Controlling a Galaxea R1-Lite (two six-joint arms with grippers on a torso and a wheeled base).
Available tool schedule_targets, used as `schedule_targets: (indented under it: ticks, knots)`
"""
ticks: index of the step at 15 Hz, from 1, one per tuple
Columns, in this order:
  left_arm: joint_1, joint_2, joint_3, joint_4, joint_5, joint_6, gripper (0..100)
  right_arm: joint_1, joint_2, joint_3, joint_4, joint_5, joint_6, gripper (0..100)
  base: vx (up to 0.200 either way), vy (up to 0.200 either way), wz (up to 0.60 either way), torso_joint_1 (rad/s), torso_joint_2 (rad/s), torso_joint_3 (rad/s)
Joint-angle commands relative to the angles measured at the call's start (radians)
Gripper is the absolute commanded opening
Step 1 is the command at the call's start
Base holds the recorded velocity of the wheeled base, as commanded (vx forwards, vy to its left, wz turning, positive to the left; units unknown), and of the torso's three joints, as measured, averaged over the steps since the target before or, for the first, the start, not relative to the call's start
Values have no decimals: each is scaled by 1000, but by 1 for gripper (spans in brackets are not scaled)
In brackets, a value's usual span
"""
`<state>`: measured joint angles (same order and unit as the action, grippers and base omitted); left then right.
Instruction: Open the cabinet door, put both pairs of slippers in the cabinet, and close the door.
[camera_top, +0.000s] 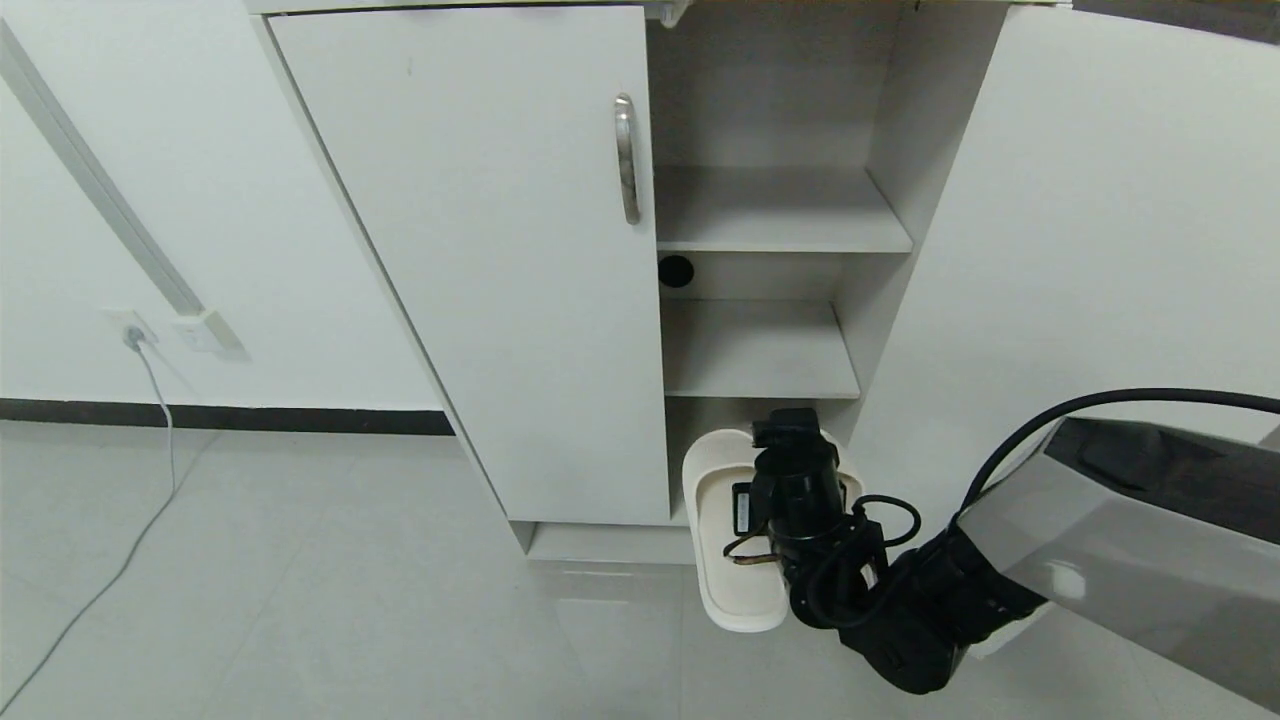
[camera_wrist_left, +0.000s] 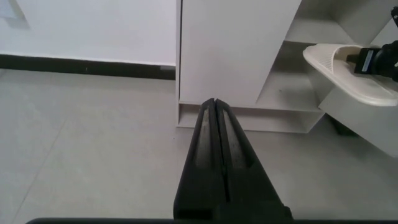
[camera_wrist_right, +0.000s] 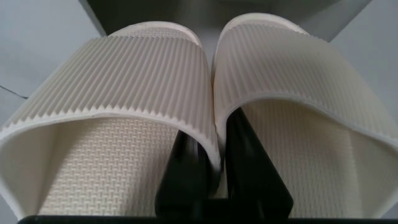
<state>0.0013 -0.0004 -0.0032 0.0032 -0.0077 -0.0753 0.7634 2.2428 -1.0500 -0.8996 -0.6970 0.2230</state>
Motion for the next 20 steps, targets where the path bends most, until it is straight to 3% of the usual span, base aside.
schedule_targets:
  ticks: [1,5,14,20]
  knots:
    - [0,2,0,0,0,-1,0,-12,17,-5,-33,1,-11,0,0,0,0,2,2,-203]
    - [0,0,0,0,0,-1,0,-38,61,2,-335,14,-160,0,0,0,0,4,2,-77]
    - [0,2,0,0,0,-1,0,-50,77,5,-355,13,-177,0,0,0,0,0,0,0]
    - [0,2,2,0,0,-1,0,-50,80,4,-357,13,-186,0,200,0,0,2,2,-1]
